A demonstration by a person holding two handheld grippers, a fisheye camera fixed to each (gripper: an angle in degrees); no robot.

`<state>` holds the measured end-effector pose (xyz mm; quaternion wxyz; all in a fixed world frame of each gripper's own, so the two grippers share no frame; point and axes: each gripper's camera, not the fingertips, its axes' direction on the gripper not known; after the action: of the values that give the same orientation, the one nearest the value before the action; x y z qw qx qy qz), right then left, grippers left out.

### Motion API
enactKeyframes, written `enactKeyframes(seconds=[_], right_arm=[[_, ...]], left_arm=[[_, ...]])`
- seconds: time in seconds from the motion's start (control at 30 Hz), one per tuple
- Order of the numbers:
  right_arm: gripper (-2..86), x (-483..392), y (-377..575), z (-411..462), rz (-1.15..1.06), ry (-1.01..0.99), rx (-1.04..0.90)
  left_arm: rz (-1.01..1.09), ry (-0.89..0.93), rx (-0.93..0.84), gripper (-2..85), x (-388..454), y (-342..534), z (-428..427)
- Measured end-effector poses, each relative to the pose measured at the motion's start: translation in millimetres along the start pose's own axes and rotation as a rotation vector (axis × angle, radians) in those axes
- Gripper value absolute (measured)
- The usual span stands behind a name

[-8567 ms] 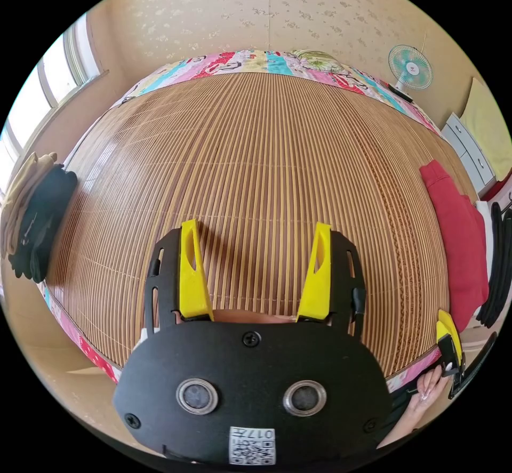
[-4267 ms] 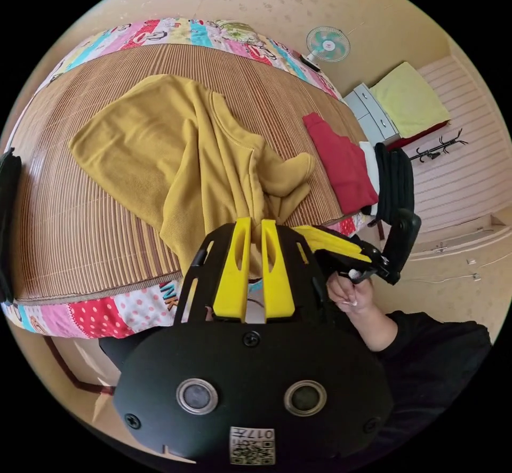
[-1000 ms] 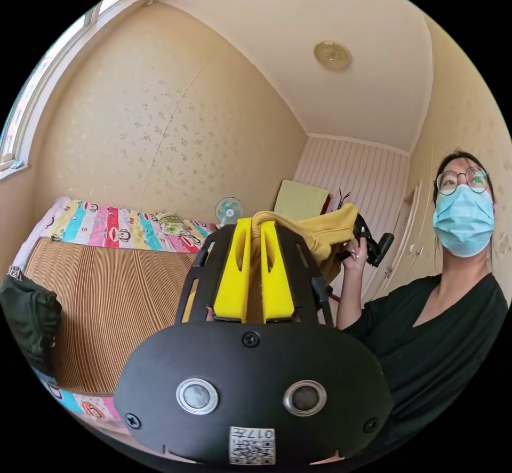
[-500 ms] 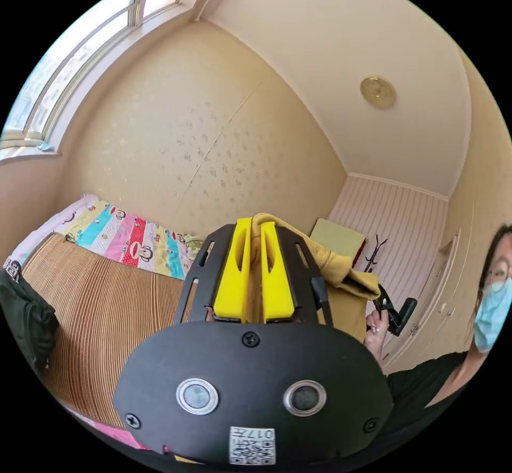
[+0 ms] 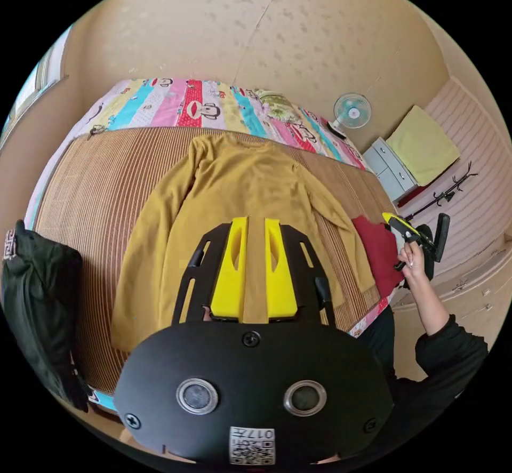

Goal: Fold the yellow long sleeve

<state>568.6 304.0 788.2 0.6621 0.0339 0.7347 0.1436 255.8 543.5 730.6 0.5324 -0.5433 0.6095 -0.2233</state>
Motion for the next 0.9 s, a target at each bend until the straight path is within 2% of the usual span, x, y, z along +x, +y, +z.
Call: enactKeyframes(seconds=[0.1,0.17,0.27,0.33,0.47,0.67,0.73,0.8,0.87,0.9], right_arm=[[7.4,-12,53,62,0.027,-0.163,-0.14],[8.4,-32,79,96,0.022,-0.148,-0.162],[8.6,-55,88,137,0.028,-0.145,-0.218],[8.0,-66,92,159,0.046,-0.146,-0.289],[4.7,-91,103,157,-0.142,0.049,-0.319],[4.1,-50,158,105,-0.231,0.115,-0.375],[4.3,-45,186,87,-0.306,0.151,-0.351],[4.7,-40,204,70,-0.306,0.192,-0.317],[6.2,-26,209,49,-0.216,0.154,-0.281],[6.8,-21,208,41,-0.194,0.115,-0.25]], left_arm=[[0.016,-0.121,-0.059,6.5,-8,39,35],[-0.003,-0.16,-0.068,6.6,-17,51,46],[-0.037,-0.142,-0.183,6.5,-34,57,76],[-0.069,-0.143,-0.13,6.2,-38,66,76],[-0.128,-0.13,-0.095,1.9,-34,90,64],[-0.129,0.096,-0.069,0.7,6,186,28],[-0.212,0.197,0.016,0.9,5,221,3],[-0.398,0.228,0.265,3.7,-22,267,-45],[-0.464,0.151,0.332,7.2,-45,279,-67],[-0.453,0.1,0.286,9.2,-58,273,-73]])
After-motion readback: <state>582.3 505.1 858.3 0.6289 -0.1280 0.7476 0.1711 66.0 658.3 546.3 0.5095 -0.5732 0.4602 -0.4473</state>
